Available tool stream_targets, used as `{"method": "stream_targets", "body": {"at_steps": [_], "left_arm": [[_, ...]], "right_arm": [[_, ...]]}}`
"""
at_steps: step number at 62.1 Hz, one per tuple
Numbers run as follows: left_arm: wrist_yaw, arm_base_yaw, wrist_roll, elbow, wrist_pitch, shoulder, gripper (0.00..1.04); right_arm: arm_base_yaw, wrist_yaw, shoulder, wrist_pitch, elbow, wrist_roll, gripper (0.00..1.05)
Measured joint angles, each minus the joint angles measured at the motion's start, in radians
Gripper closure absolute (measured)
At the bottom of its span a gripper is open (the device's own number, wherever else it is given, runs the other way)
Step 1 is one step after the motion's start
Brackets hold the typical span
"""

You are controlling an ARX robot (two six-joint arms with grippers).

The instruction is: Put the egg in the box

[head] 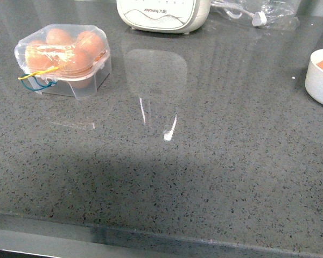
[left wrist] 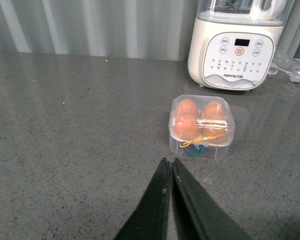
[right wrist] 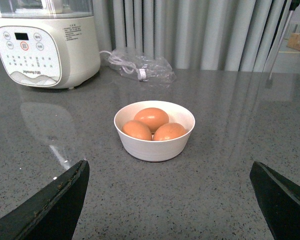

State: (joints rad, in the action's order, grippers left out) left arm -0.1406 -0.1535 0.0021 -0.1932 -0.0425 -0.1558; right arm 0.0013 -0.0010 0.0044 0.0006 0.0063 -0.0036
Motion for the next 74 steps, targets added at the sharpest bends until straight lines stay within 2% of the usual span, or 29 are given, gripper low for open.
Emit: {"method": "stream_targets", "body": {"at_steps": [5,12,74], "left_arm": [[0.124,0.102,-0.003,0.026,0.001,0.021,1.01],[0.129,0.151,-0.004,0.056,0.012,0.043,1.01],[0.140,0.151,-0.004,0.165,0.039,0.153,1.01]], "right_arm": [[0.000,0.000,0.000,0.000,0.000,0.000,0.07],[0.000,0.003,0.000,0.000,0.000,0.000,0.07],[0.000,0.000,0.000,0.000,0.000,0.000,0.07]]}}
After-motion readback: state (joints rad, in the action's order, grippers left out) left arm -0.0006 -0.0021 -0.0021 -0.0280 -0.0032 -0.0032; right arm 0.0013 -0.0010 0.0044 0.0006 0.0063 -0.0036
